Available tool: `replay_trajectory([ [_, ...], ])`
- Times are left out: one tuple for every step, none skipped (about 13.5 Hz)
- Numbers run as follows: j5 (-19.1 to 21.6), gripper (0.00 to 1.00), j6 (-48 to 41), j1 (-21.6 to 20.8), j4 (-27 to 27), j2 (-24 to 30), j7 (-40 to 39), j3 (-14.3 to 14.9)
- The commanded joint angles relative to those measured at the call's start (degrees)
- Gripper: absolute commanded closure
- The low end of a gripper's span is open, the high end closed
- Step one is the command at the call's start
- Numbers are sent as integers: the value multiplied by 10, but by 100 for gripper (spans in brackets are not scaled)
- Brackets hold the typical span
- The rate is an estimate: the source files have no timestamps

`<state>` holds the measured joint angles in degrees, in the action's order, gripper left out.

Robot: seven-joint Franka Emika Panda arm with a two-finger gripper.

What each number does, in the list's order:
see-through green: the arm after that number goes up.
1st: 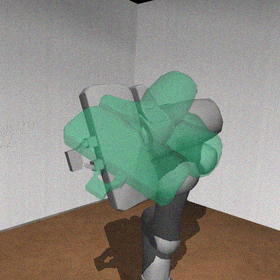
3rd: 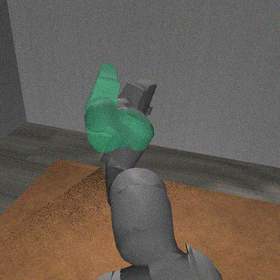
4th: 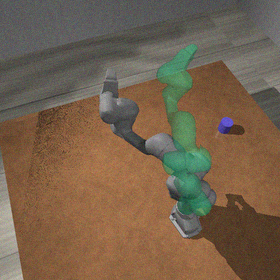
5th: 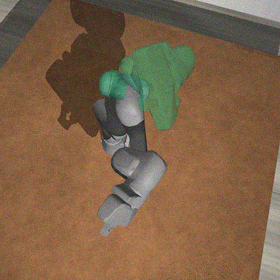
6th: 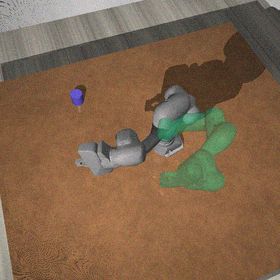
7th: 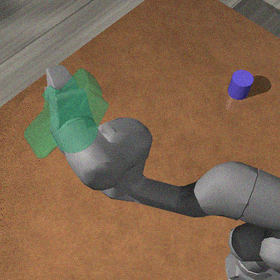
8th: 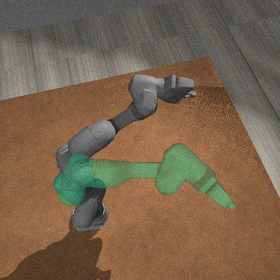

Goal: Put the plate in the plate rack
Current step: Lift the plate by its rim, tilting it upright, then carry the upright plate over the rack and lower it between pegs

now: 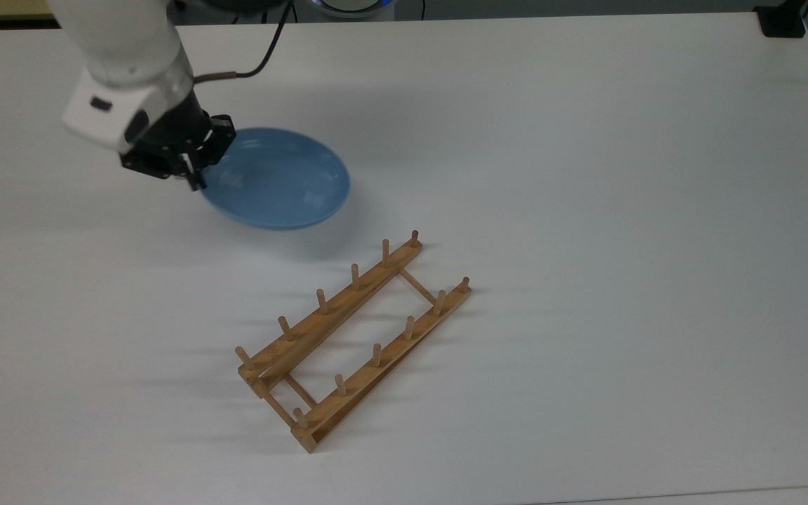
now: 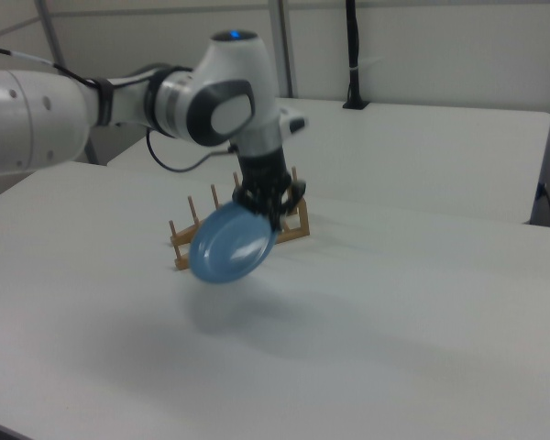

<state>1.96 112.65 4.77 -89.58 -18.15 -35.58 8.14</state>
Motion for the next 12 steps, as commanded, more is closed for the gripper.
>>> replay_trajectory([
  [-27,100,111,-21,-3,36,52,8],
  [-48,100,164,-33,0,36,89,7],
  [-62,100,199,-43,0,35,124,8],
  [-85,100,228,-53,0,35,157,8],
  [-130,100,252,-63,-1,34,189,8],
  [-172,100,259,-85,0,32,216,10],
  [-200,100,266,-101,0,31,243,14],
  [-231,100,271,-118,0,32,278,21],
  [-267,100,272,-135,1,32,316,27],
  [-316,100,272,-150,4,32,367,29],
  [-349,100,272,-157,4,30,392,28],
  [-380,100,272,-163,4,29,415,28],
])
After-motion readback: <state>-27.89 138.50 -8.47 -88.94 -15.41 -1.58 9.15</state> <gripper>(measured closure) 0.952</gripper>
